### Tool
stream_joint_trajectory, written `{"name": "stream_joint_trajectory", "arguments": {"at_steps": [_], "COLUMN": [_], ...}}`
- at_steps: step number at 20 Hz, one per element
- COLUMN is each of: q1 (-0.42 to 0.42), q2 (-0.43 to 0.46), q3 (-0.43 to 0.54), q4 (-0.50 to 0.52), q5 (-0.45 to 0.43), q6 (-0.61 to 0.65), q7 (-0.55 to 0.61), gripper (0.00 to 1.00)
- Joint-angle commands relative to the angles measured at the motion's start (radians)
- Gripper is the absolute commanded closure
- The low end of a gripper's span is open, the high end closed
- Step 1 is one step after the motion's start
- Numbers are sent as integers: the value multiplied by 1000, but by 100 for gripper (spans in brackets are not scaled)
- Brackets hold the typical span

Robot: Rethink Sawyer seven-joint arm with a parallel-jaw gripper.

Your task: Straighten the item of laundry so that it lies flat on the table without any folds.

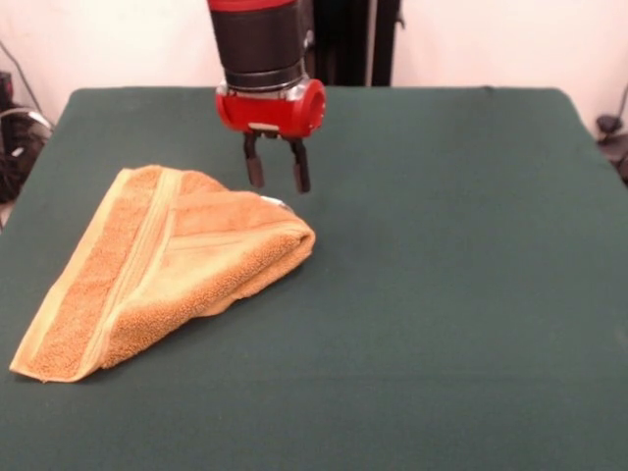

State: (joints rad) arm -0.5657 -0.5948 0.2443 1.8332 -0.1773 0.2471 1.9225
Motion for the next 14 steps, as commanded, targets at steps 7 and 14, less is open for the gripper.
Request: {"name": "stream_joint_trajectory", "arguments": {"at_steps": [7,14], "q1": [25,23], "q2": [72,100], "q3": [-16,-25], "q4": [-136,-181], "q5": [-88,-125], "q6": [181,224], "q7": [-34,-34], "gripper": [0,0]}}
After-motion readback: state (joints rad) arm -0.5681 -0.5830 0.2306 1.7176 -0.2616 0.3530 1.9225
